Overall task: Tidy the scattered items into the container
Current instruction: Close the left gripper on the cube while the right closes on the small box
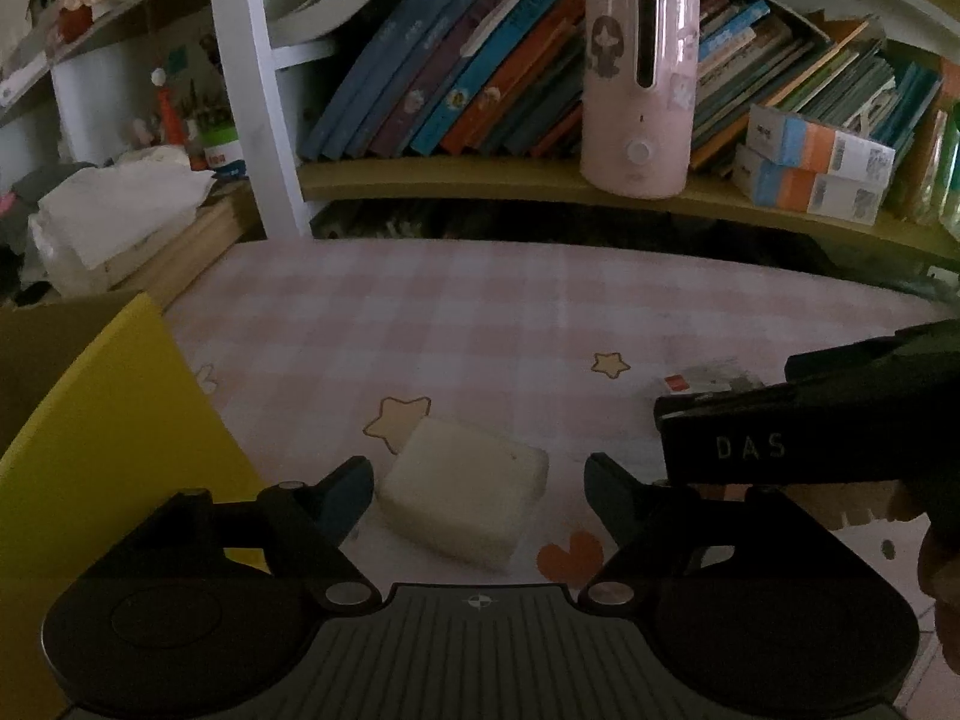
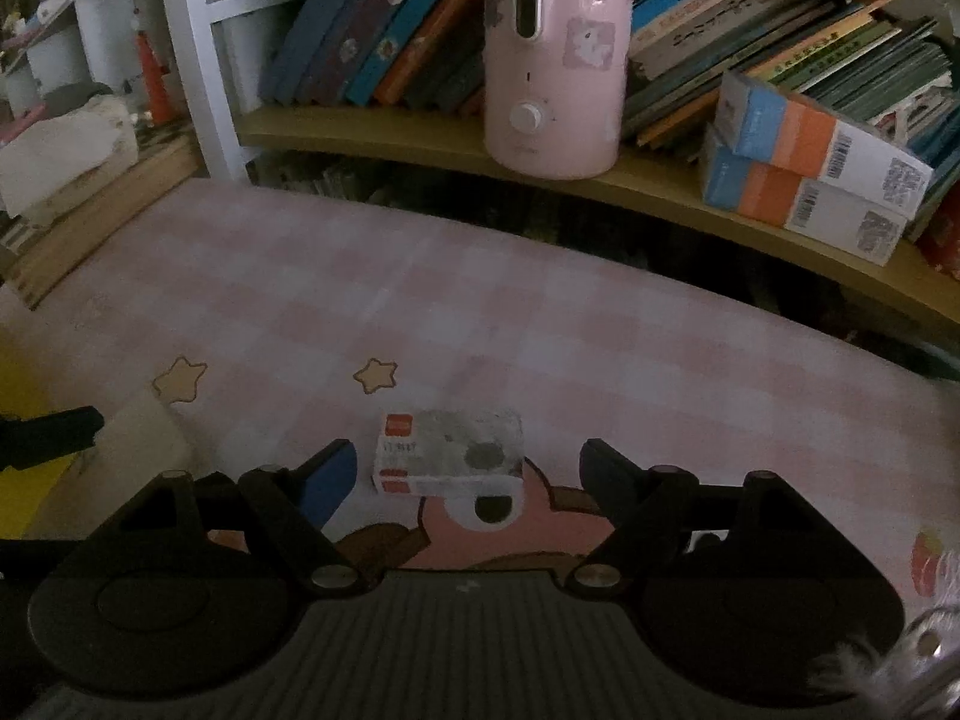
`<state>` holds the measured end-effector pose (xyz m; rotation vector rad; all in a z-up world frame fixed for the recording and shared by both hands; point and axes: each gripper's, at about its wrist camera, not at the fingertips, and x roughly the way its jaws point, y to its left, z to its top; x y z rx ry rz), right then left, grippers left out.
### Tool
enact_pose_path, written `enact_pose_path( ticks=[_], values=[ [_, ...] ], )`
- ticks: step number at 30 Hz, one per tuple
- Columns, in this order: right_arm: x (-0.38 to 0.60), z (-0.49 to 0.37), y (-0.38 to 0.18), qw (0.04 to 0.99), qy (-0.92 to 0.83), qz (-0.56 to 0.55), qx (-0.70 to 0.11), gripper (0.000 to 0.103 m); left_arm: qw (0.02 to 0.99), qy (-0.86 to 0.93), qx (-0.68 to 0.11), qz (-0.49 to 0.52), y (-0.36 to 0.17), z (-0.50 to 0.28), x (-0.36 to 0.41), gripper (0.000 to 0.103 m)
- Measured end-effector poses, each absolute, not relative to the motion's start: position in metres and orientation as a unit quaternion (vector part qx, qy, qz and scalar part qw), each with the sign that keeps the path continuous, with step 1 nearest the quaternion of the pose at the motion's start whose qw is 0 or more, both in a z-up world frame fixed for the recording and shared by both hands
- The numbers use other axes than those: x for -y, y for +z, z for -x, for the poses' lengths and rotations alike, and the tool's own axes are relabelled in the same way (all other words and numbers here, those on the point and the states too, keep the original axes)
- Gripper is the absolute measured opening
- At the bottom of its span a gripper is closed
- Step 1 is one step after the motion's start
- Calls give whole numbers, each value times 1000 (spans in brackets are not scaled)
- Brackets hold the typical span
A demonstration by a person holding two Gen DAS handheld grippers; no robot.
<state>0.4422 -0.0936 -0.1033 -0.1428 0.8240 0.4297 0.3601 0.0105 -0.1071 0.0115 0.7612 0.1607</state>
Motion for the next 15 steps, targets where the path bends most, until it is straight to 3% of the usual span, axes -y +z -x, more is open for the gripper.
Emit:
enact_pose_path(
  ticks=[7, 10, 15],
  values=[
    [90, -450, -110, 889, 204, 78, -402, 72, 920, 77, -383, 1, -119, -368, -17, 66],
    [90, -445, -108, 890, 217, 83, -393, 53, 920, 73, -385, 7, -117, -366, -18, 55],
    [96, -442, -100, 892, 211, 70, -394, 52, 921, 61, -385, 13, -110, -358, -19, 47]
  ],
)
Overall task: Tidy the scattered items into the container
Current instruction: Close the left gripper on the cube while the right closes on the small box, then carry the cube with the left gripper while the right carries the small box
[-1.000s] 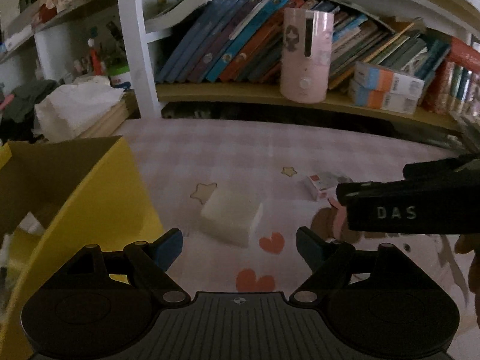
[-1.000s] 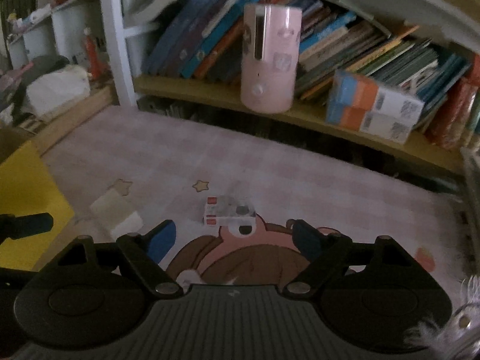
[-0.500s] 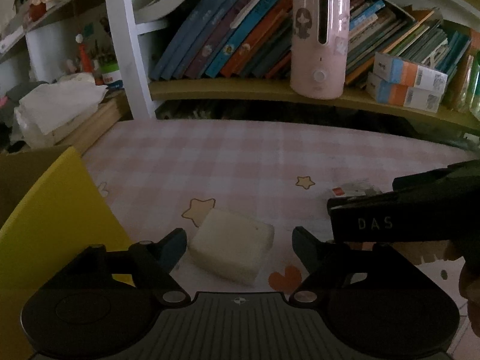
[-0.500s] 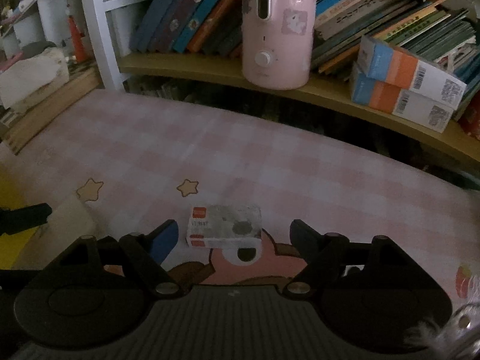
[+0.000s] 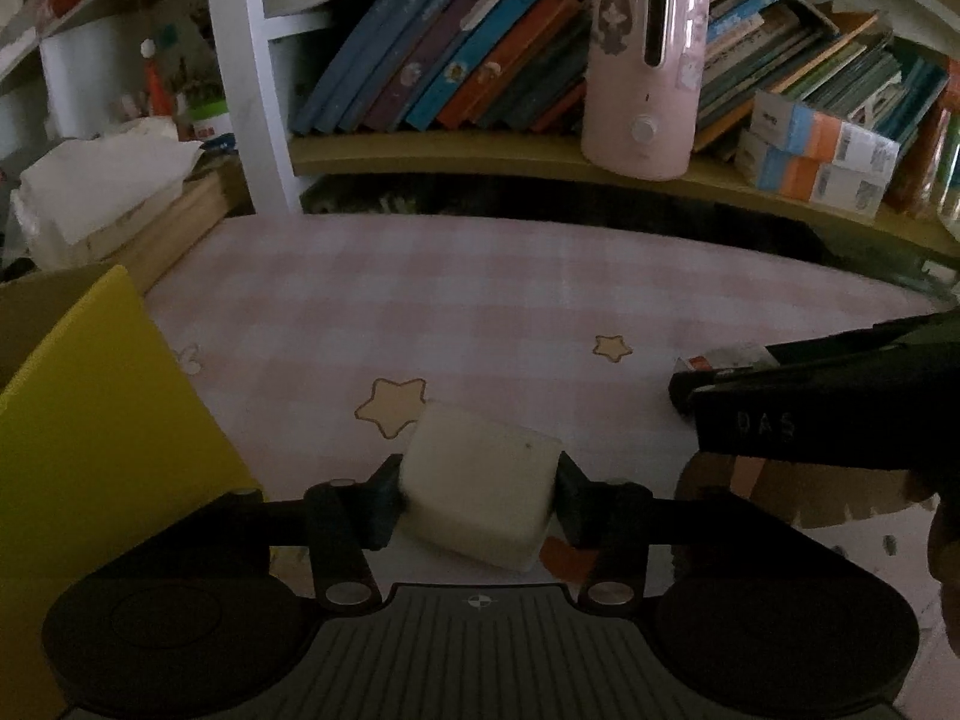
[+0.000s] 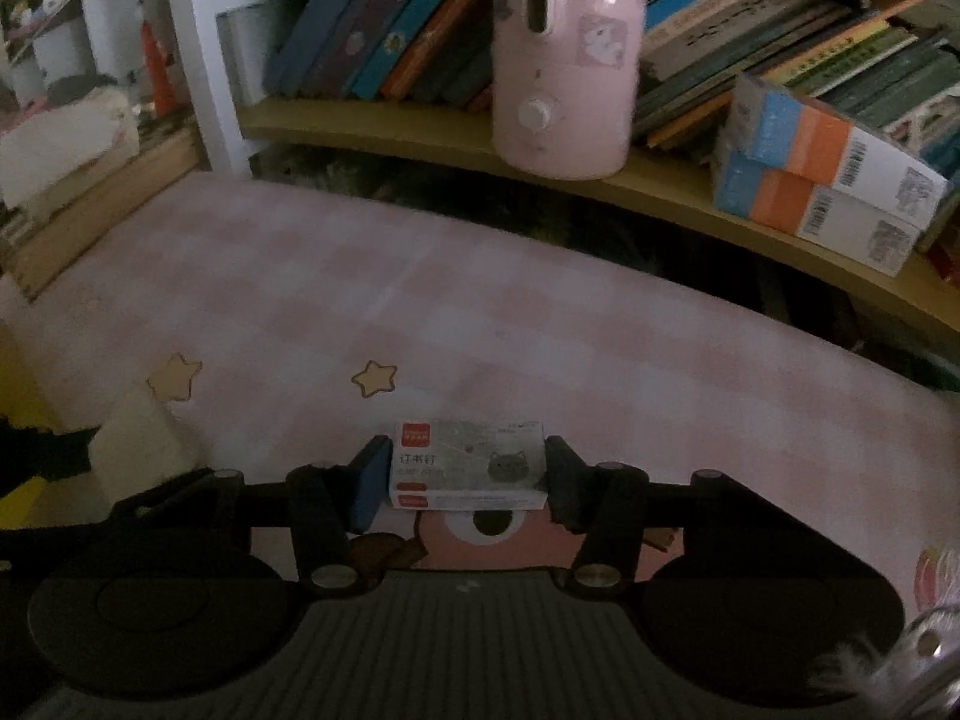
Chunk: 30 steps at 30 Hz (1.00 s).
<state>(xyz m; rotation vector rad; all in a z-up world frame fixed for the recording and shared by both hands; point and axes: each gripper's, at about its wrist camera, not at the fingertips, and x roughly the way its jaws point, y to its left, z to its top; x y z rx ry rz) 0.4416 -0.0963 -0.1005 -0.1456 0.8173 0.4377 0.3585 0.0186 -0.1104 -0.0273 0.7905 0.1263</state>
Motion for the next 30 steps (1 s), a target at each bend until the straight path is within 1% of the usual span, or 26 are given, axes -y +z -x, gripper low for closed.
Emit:
enact_pose_path(
  ticks=[9, 16, 24, 30],
  values=[
    [112, -400, -70, 898, 211, 42, -385, 52, 932, 37, -360, 12, -79, -324, -1, 45],
    [127, -358, -48, 901, 212, 29, -377, 52, 938, 10, -345, -20, -55, -281, 13, 45],
    [139, -313, -30, 897, 225, 8, -381, 52, 937, -9, -349, 5, -32, -229, 7, 45],
    [142, -277, -20, 899, 229, 4, -373, 52, 942, -19, -335, 2, -14, -191, 3, 45]
  ],
)
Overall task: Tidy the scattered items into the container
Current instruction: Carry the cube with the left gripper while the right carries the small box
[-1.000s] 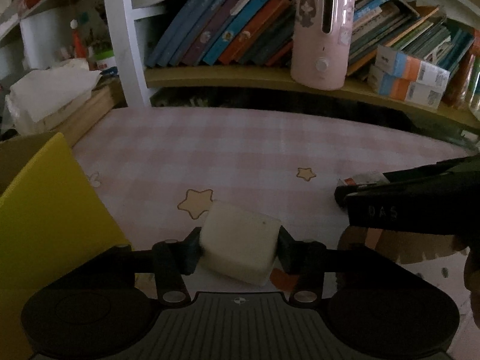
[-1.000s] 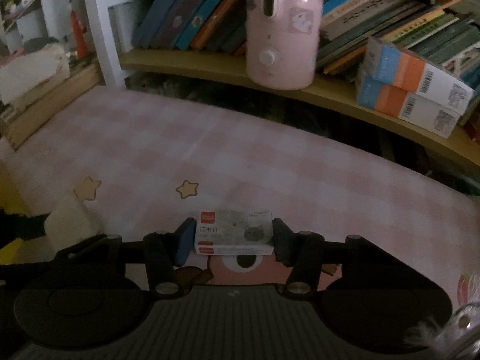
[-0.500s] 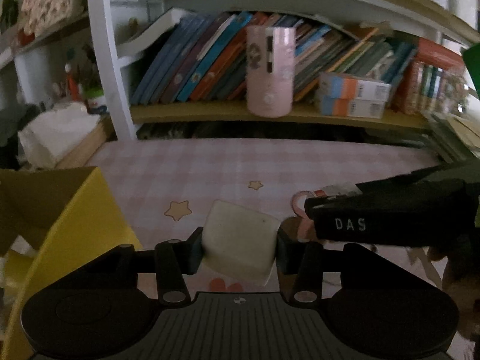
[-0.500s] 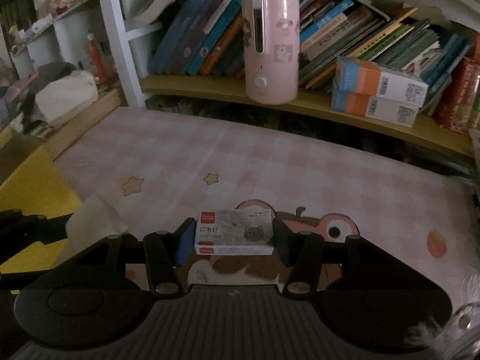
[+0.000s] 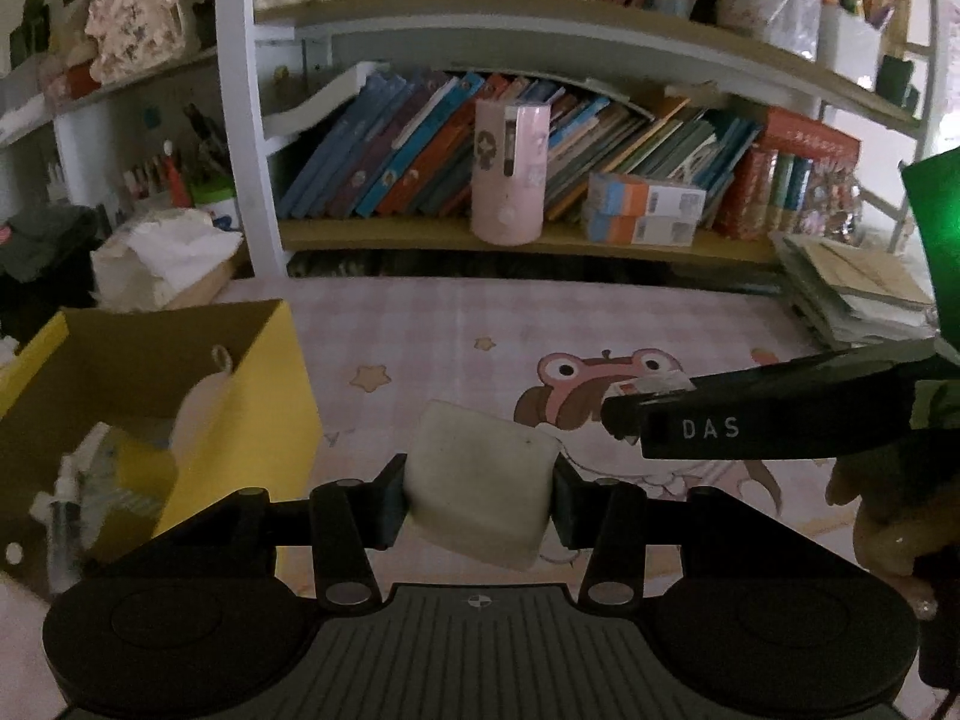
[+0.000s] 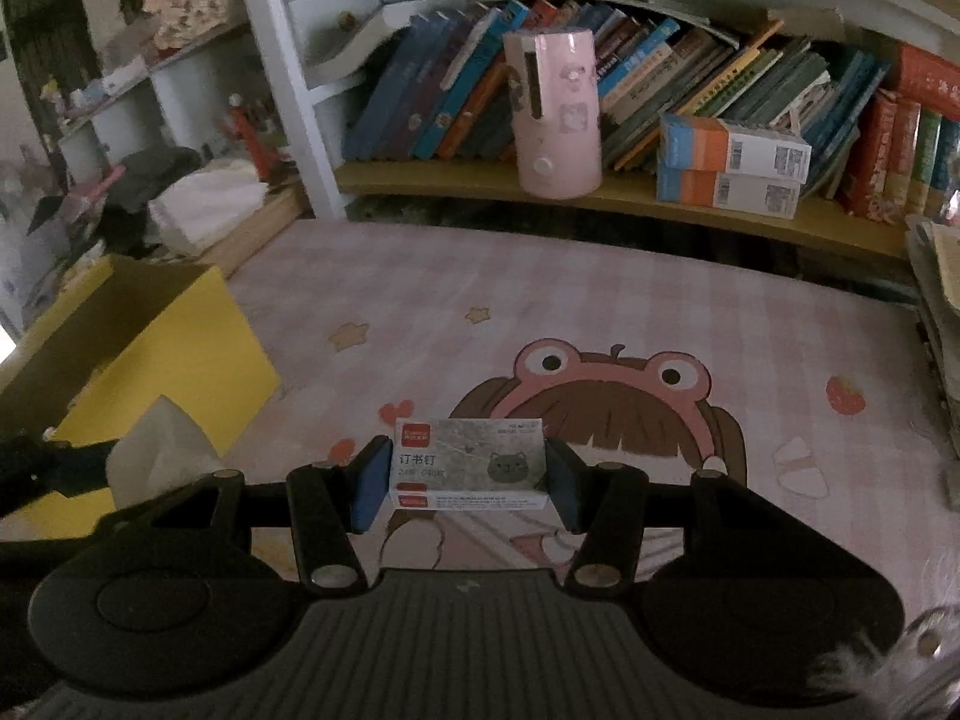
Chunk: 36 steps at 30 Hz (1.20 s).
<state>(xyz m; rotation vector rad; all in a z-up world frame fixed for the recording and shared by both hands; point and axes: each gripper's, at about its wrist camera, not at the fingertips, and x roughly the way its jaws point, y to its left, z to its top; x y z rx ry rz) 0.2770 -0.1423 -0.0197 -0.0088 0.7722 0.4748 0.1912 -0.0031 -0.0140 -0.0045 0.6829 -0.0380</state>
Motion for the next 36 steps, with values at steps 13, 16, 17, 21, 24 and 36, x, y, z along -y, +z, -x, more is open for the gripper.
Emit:
enact_pose_path(
  ticks=[13, 16, 17, 21, 24, 36],
  values=[
    [146, -197, -12, 897, 236, 22, -372, 52, 943, -56, -328, -19, 9, -122, -2, 45],
    [142, -179, -10, 897, 235, 22, -374, 52, 941, -70, -330, -23, 12, -111, -9, 45],
    [139, -174, -9, 897, 234, 24, -374, 52, 941, -73, -330, -24, 12, -108, -12, 45],
    [126, -158, -5, 903, 220, 25, -368, 52, 941, -91, -324, -29, 15, -95, -25, 45],
    [115, -141, -1, 912, 199, 22, -359, 52, 942, -114, -314, -36, 17, -85, -36, 45],
    [37, -45, 4, 926, 114, 18, -360, 52, 932, -203, -296, -43, 17, -18, -121, 45]
  ],
)
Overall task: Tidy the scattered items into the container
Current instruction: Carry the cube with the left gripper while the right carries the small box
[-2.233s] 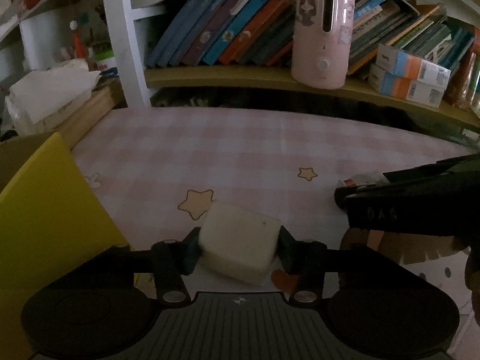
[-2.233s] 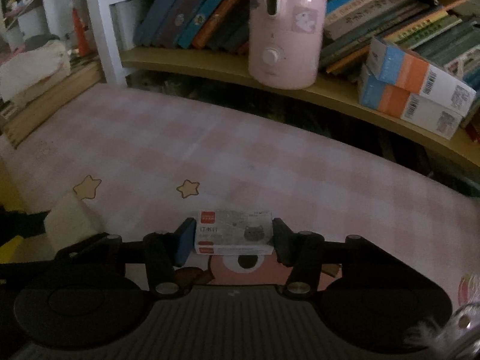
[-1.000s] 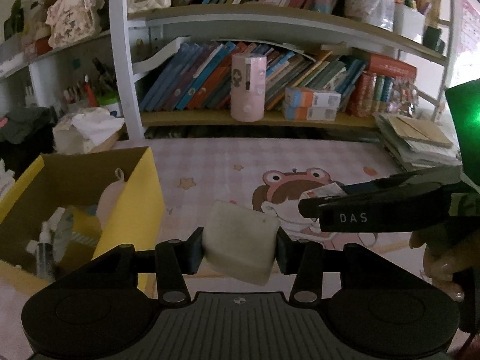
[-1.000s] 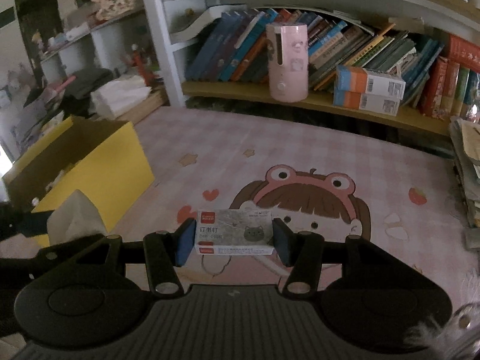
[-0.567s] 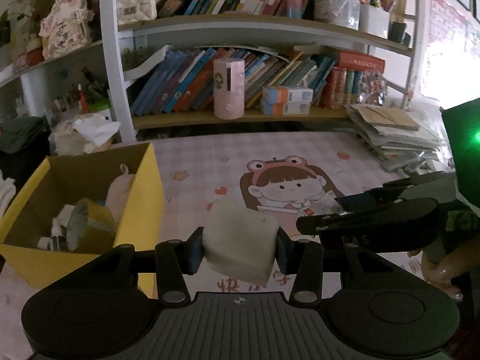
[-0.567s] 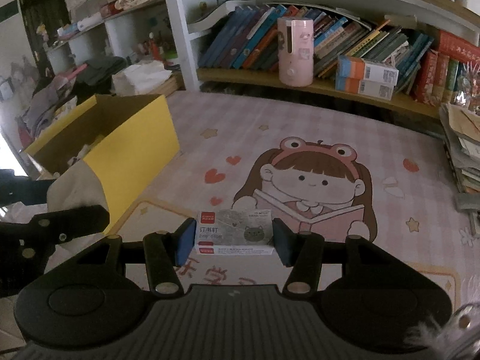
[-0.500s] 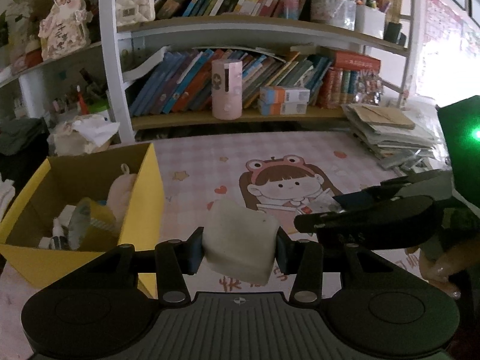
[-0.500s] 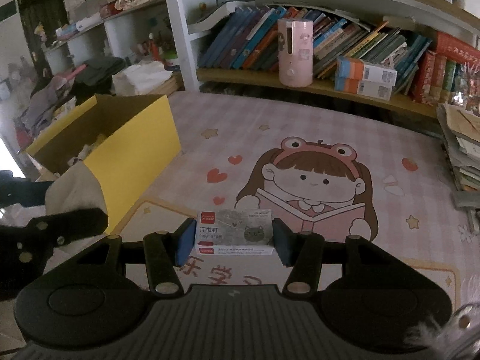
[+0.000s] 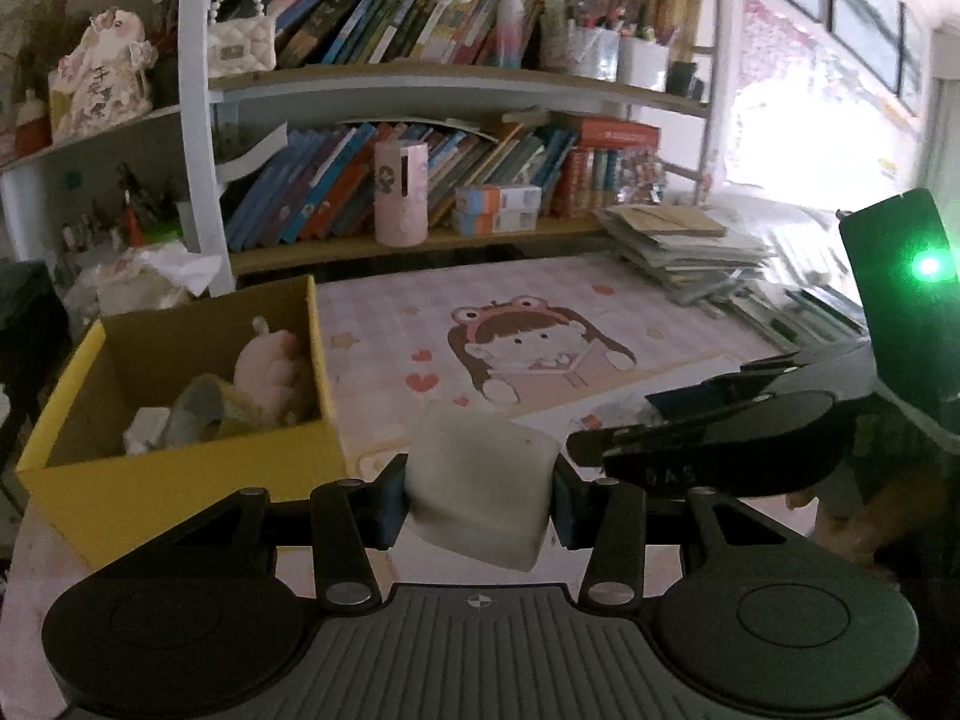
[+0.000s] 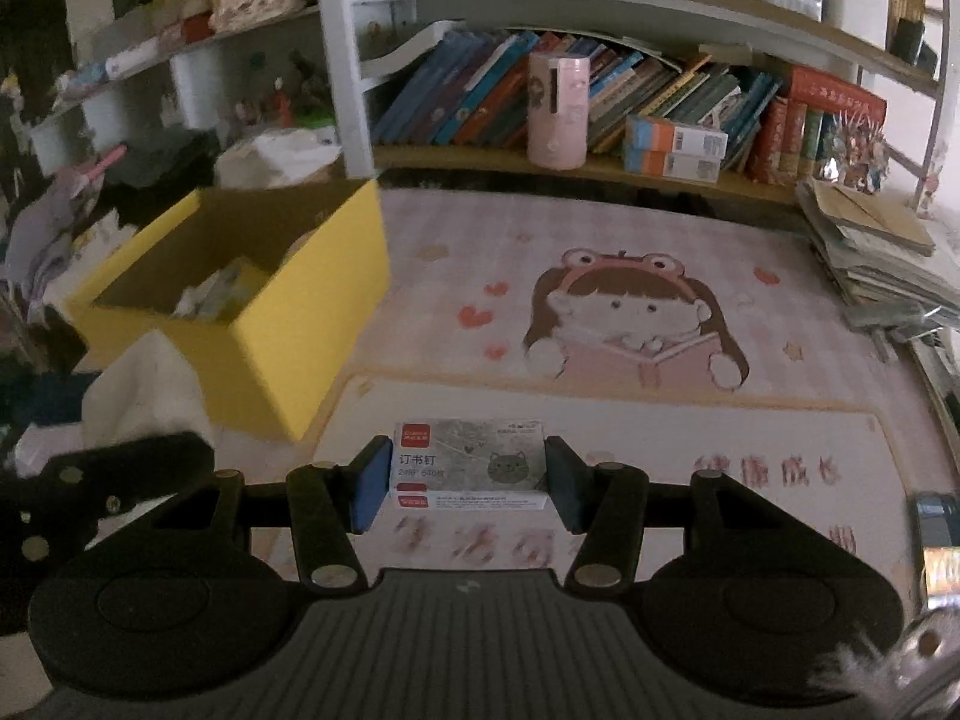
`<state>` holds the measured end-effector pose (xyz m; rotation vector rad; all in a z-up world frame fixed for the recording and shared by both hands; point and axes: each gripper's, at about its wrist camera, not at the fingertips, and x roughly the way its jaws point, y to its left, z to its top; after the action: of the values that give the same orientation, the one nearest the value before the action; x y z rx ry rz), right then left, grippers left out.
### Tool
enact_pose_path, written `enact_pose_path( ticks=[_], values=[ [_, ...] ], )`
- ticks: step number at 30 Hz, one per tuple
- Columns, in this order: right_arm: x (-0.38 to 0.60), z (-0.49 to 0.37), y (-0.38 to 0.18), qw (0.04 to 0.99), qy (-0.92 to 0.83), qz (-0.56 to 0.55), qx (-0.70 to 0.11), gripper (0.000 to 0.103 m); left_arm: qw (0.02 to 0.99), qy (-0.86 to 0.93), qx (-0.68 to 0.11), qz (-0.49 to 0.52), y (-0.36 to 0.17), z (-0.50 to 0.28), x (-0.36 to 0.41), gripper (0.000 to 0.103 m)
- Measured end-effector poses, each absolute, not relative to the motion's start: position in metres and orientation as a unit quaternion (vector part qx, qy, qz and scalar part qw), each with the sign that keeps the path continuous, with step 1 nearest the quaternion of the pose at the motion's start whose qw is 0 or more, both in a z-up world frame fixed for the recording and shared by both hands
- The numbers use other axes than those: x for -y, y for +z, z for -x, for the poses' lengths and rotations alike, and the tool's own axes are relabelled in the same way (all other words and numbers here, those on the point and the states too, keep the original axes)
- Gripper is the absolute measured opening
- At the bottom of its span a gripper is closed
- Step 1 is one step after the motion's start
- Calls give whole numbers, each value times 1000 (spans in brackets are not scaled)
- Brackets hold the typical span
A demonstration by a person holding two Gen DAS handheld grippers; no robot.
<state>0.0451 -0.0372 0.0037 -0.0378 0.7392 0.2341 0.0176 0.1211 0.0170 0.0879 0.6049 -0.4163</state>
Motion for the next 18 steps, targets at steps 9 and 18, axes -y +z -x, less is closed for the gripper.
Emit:
enact_pose_path(
  ticks=[9, 18],
  values=[
    [-25, 21, -1, 921, 95, 7, -379, 52, 922, -214, -320, -46, 10, 24, -185, 44],
    [-83, 47, -2, 910, 136, 29, -391, 52, 925, -188, -330, -31, 7, 49, -235, 44]
  ],
)
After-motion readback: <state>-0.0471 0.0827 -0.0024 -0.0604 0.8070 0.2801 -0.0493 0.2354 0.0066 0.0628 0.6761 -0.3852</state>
